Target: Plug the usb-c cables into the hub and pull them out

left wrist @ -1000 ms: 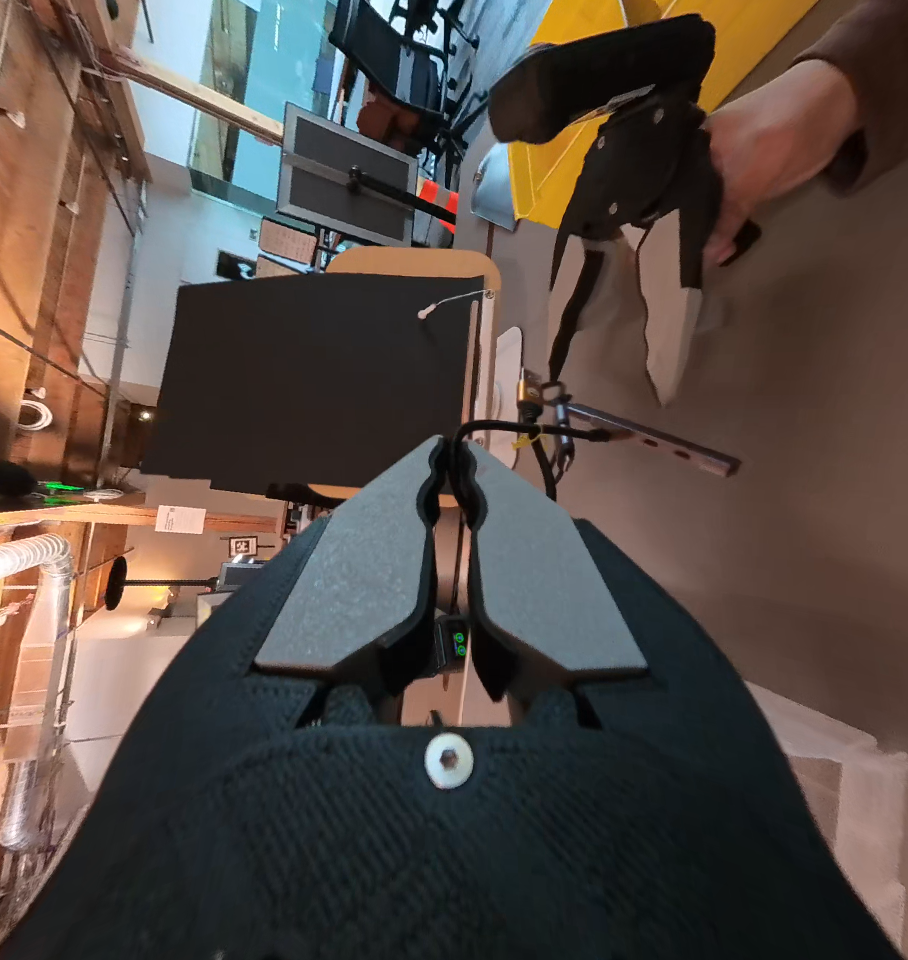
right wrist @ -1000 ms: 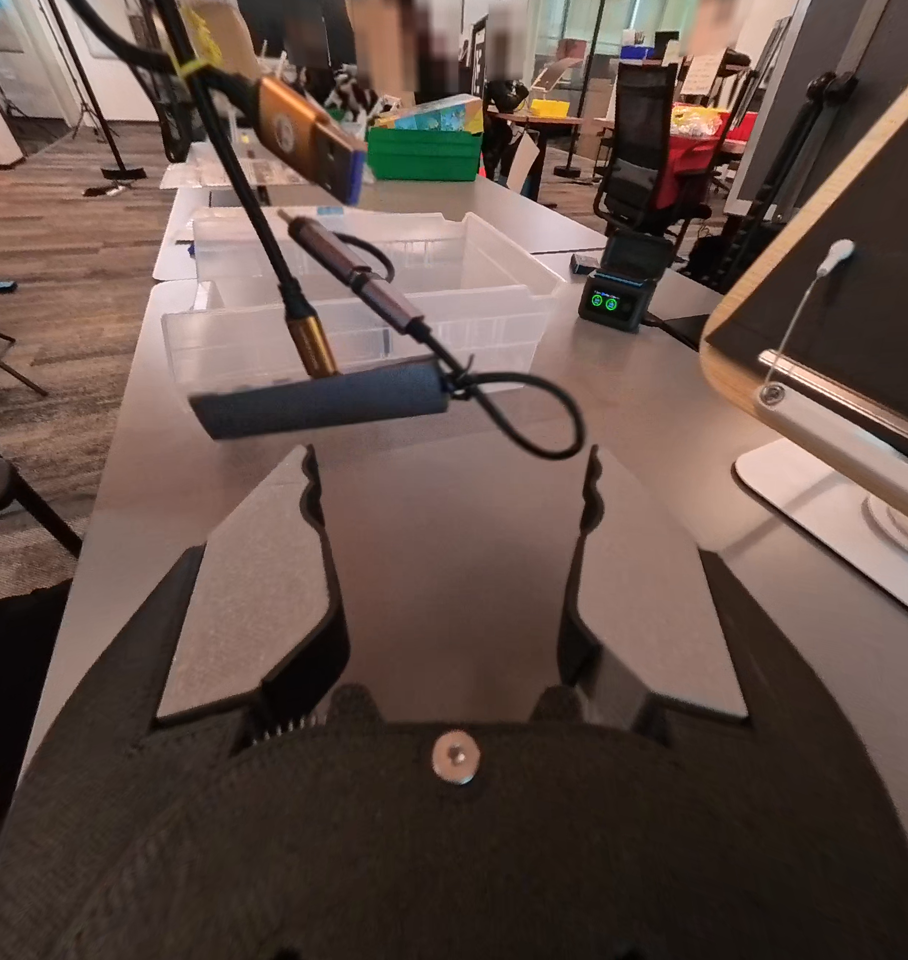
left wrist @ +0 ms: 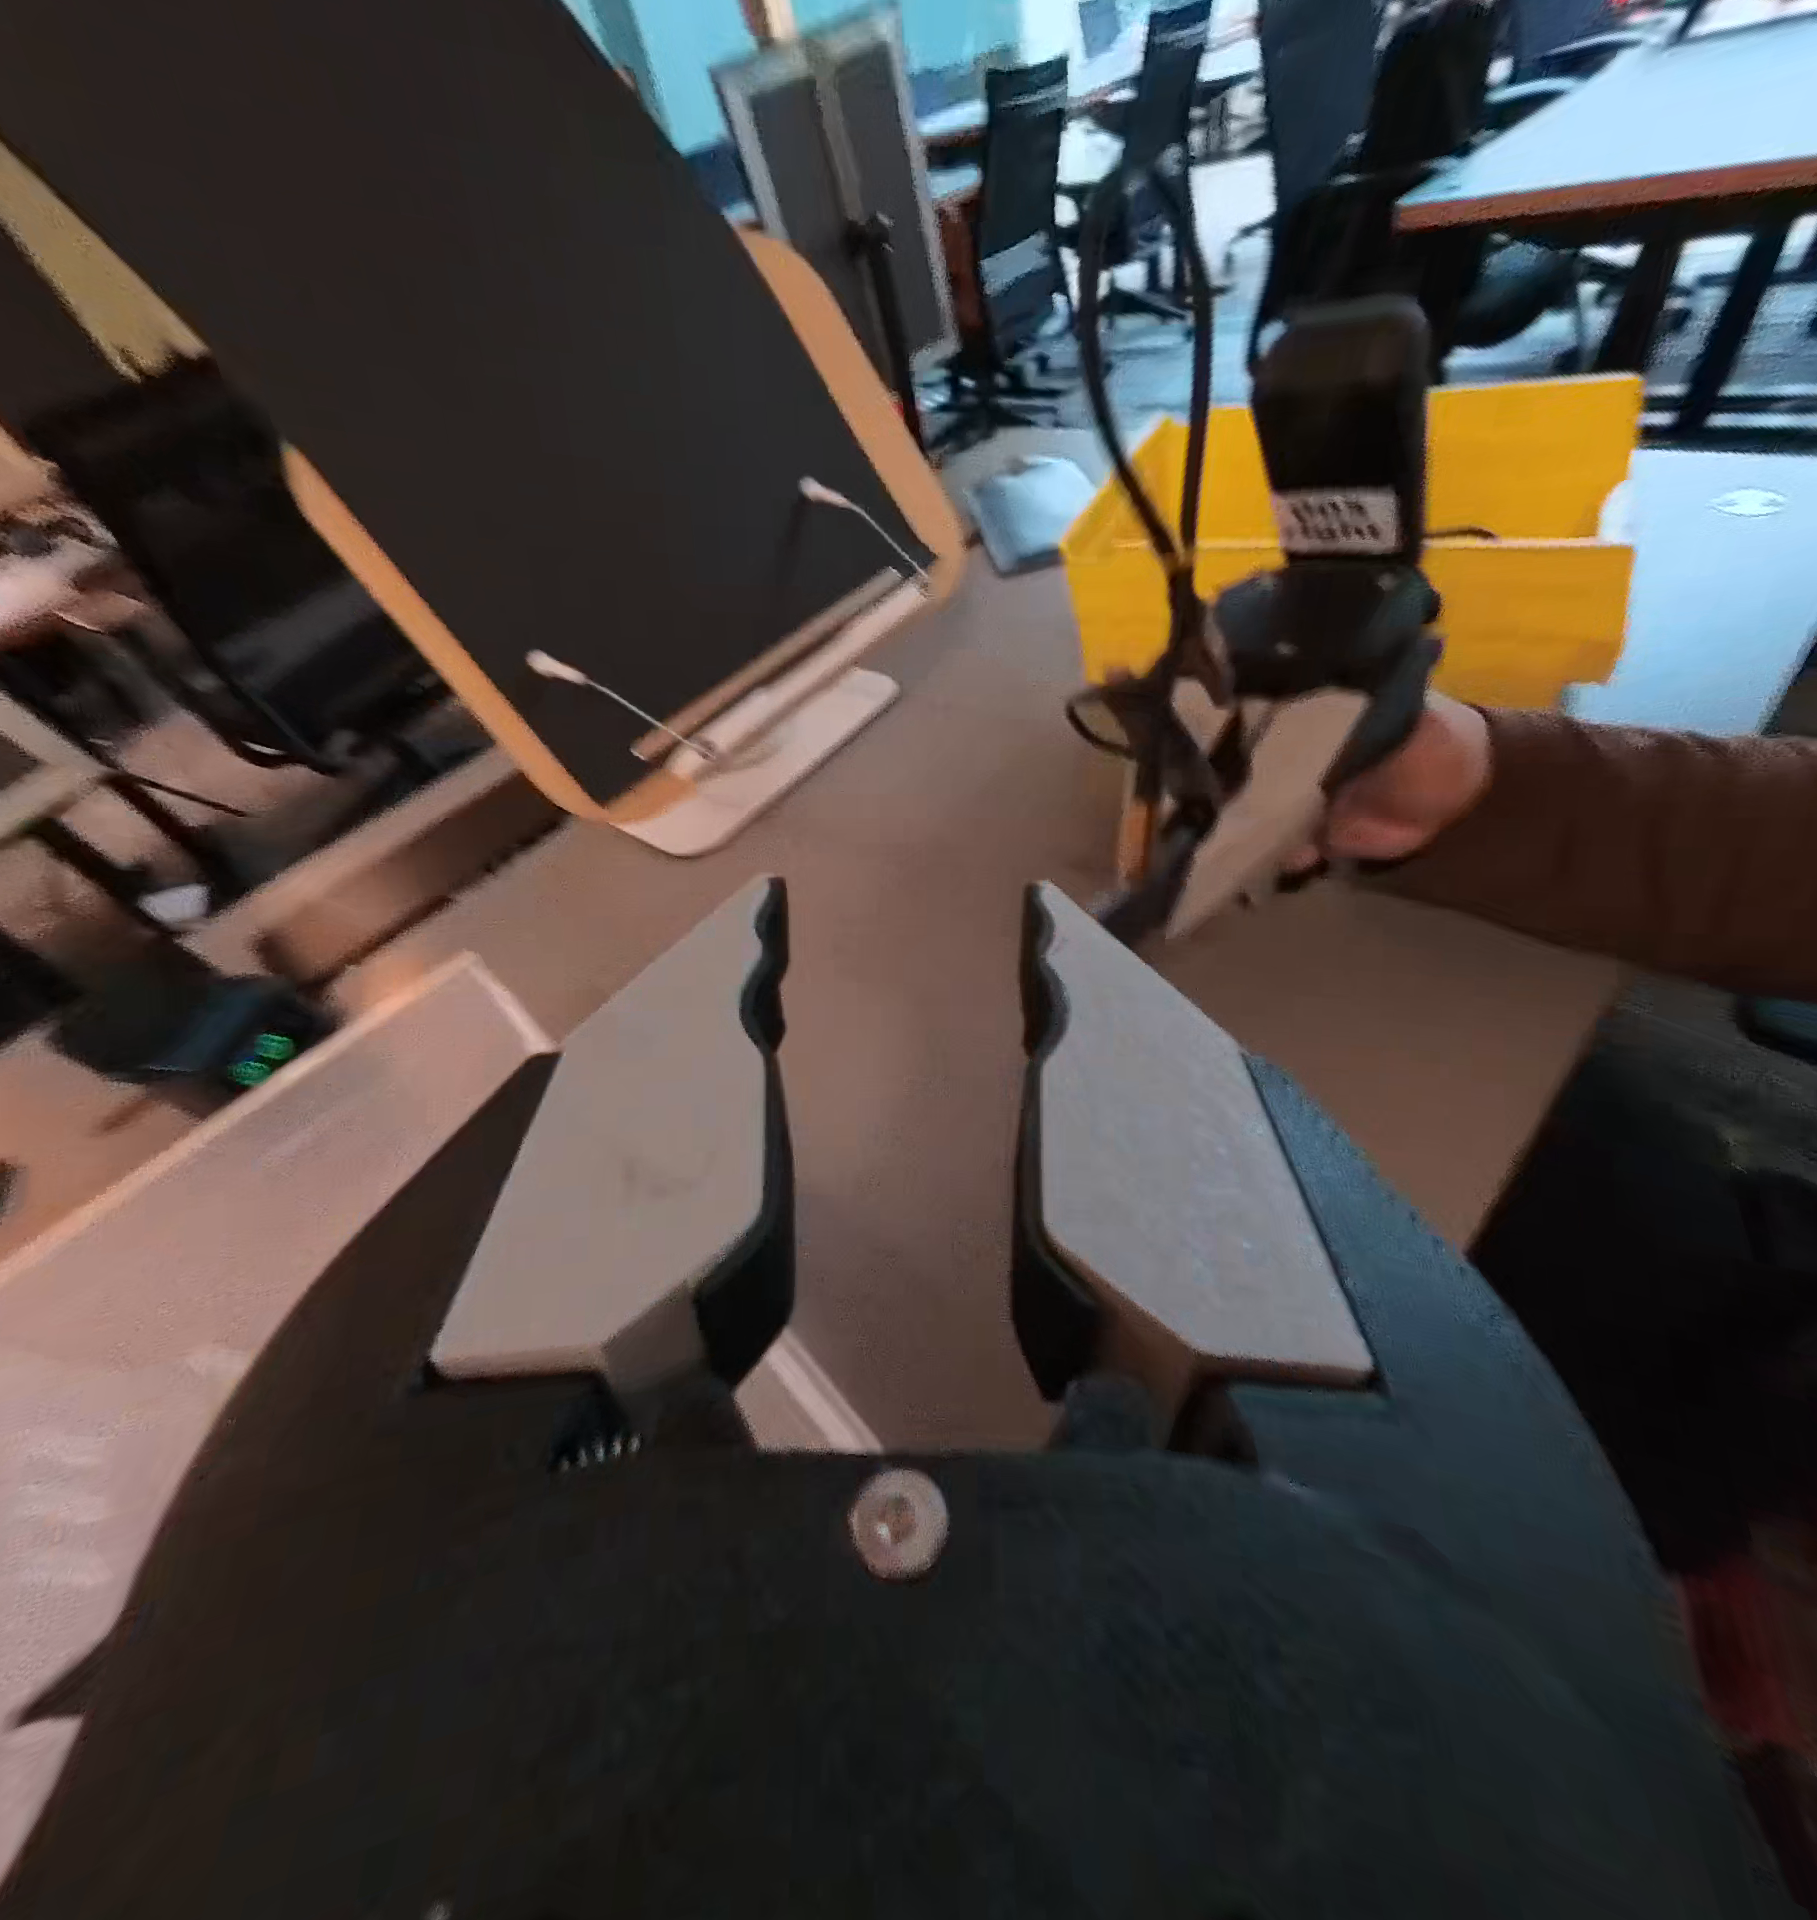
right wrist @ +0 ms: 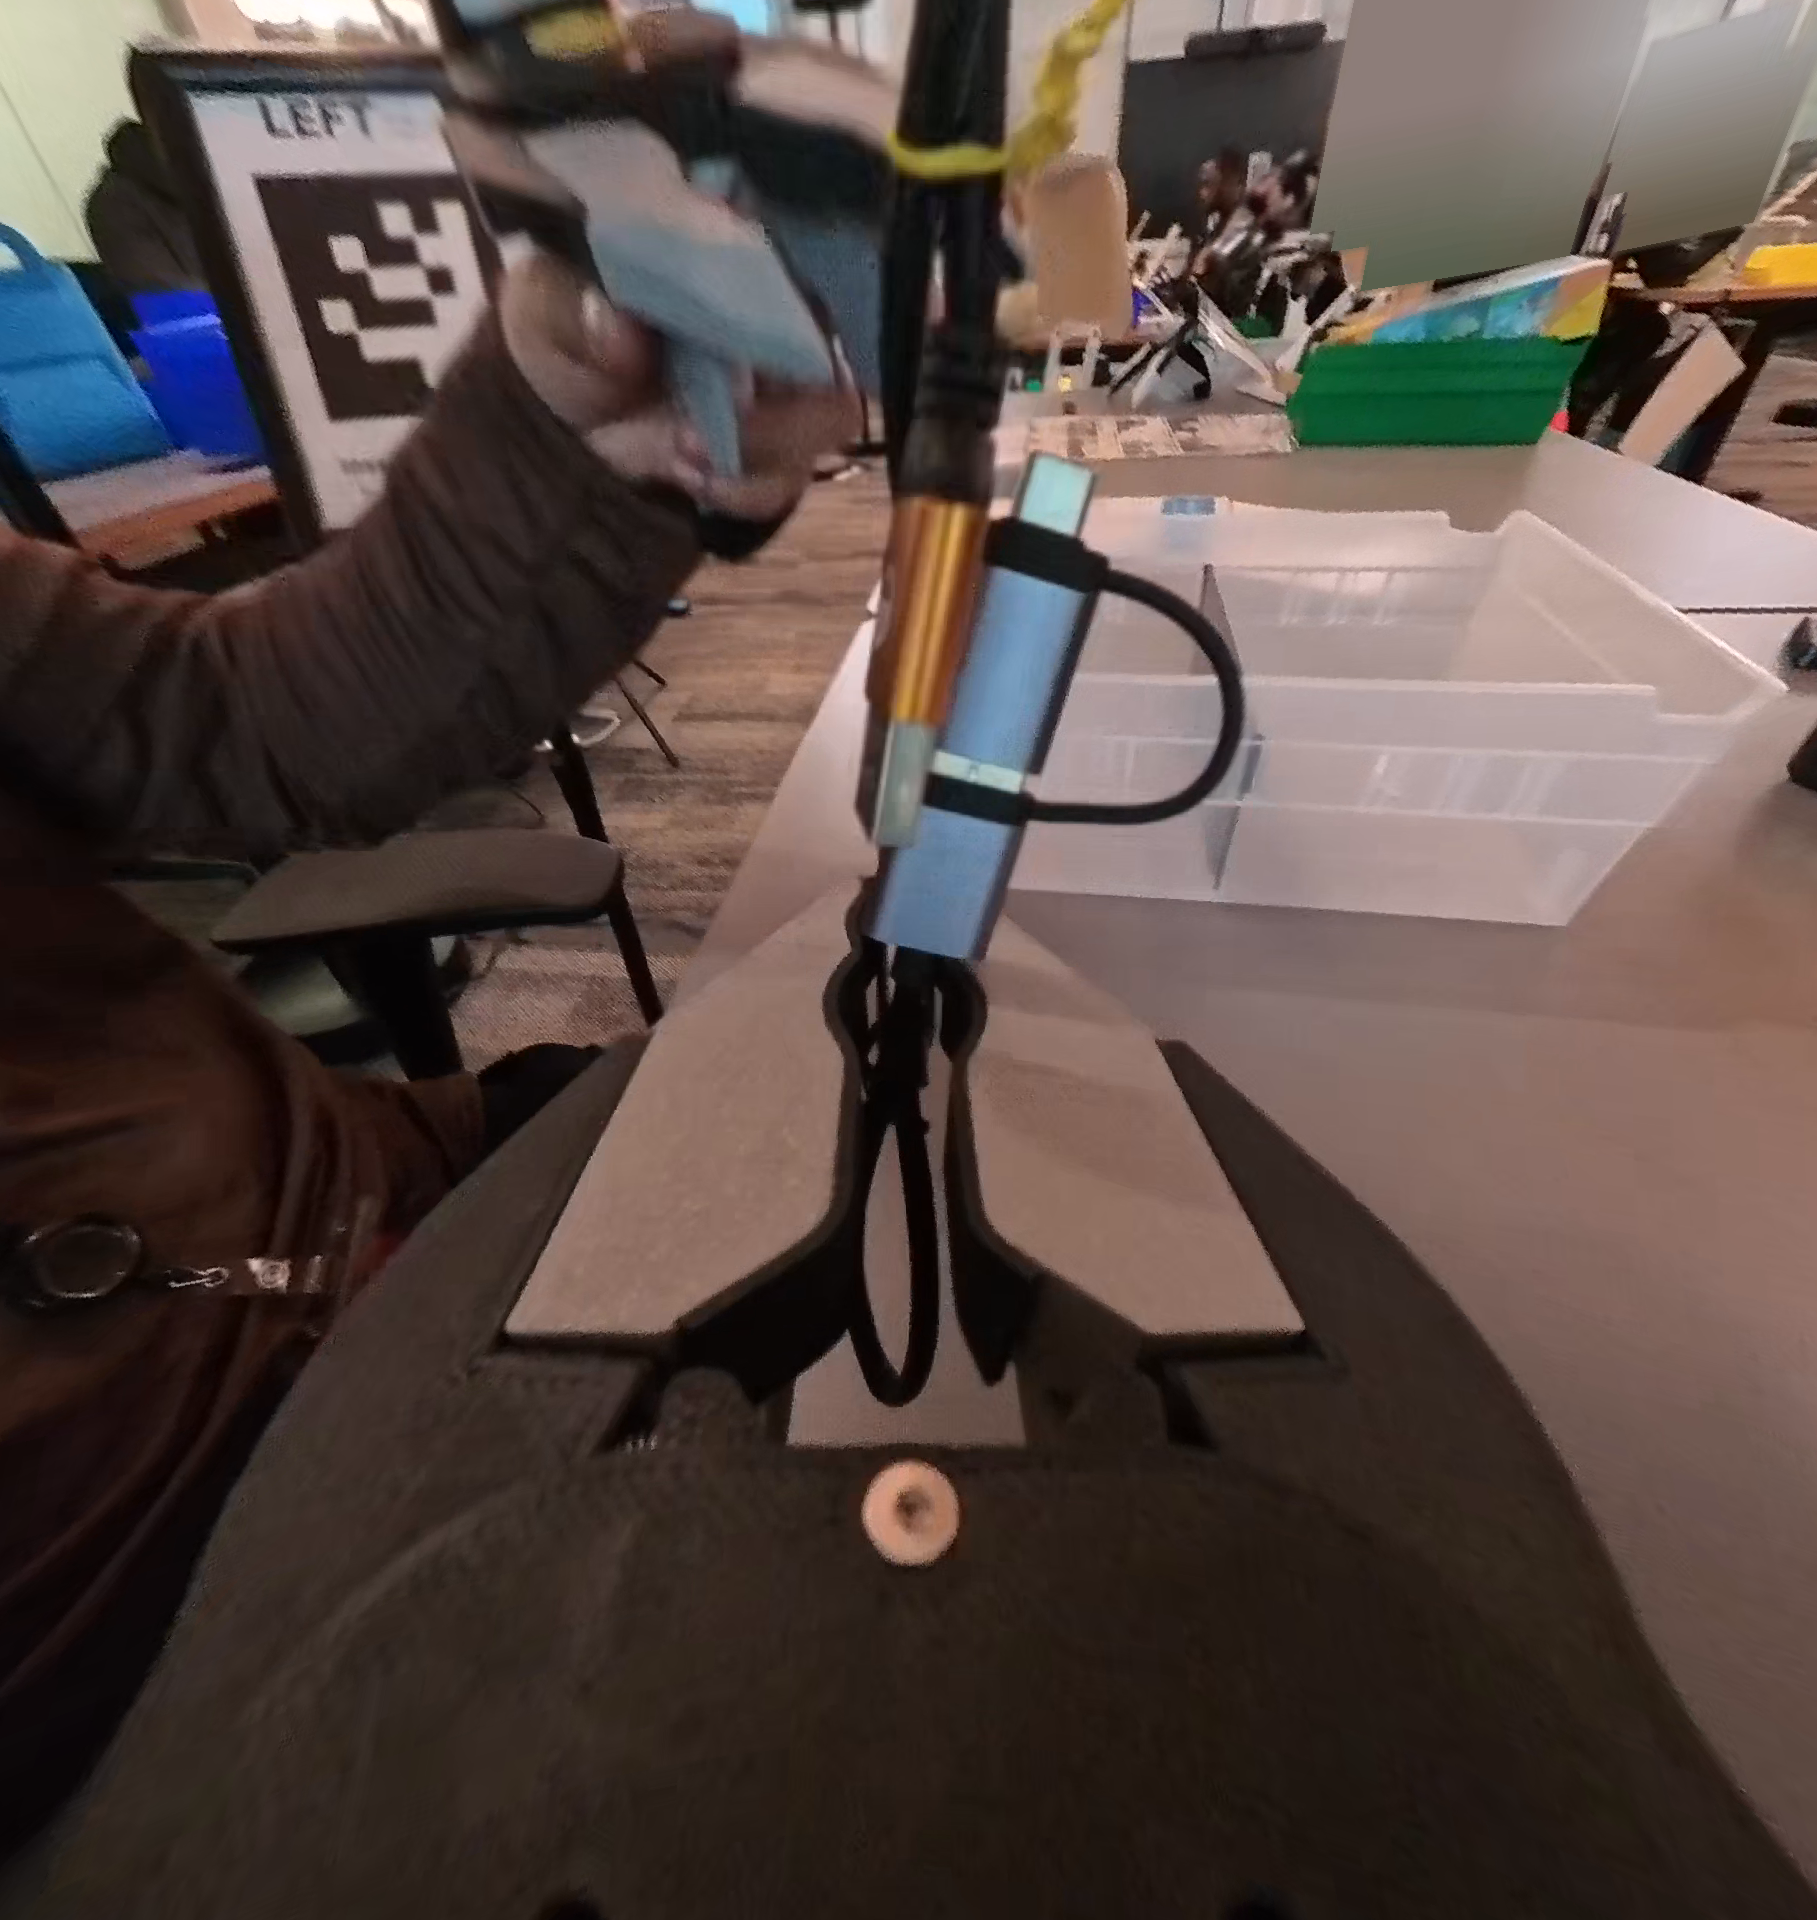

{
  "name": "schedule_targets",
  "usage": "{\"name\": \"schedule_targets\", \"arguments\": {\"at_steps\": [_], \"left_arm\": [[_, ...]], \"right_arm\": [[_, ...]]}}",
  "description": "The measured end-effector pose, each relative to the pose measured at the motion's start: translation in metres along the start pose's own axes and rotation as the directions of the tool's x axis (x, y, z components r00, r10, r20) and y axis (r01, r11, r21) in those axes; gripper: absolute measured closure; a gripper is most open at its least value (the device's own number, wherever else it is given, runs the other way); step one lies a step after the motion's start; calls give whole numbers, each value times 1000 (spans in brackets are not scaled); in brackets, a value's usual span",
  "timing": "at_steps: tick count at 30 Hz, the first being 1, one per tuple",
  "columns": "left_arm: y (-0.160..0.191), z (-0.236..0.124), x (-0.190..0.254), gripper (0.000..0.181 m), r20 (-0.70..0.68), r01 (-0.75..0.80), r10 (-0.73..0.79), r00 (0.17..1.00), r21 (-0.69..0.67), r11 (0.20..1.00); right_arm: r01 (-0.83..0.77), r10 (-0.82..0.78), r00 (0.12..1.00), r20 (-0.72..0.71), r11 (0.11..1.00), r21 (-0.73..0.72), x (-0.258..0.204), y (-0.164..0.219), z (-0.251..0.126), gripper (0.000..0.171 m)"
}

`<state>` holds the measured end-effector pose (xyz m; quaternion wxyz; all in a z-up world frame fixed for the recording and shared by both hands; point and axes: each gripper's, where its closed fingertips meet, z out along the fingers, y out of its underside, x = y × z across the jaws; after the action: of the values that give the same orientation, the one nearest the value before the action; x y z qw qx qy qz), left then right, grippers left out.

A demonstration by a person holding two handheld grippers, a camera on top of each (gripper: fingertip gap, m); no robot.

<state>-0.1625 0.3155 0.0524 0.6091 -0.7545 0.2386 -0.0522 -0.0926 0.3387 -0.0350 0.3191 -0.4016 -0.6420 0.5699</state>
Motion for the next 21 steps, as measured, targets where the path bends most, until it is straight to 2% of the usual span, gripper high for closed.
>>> {"name": "schedule_targets", "arguments": {"at_steps": [3,8,9,10,19,21], "left_arm": [[36,19,21,137,-76,0,-5,997,-63,998],[43,43,65,151,-274,33,-36,961,-15,999],[47,48,66,153,-269,28,-36,962,-33,999],[53,52,64,165,-256,8,-20,966,-48,999],[70,52,79,165,-361,8,-28,932,-56,998],[73,51,84,170,-379,-6,-22,925,-74,997]], "right_arm": [[-16,14,999,48,999,30,-6,-3,1,166],[-27,30,997,76,999,-46,-10,13,12,165],[-26,31,996,84,998,-58,-11,16,14,165],[-26,32,995,89,998,-64,-12,17,15,165],[-13,26,987,160,997,-77,-23,22,21,165],[-5,19,985,173,997,-83,-26,23,22,165]]}}
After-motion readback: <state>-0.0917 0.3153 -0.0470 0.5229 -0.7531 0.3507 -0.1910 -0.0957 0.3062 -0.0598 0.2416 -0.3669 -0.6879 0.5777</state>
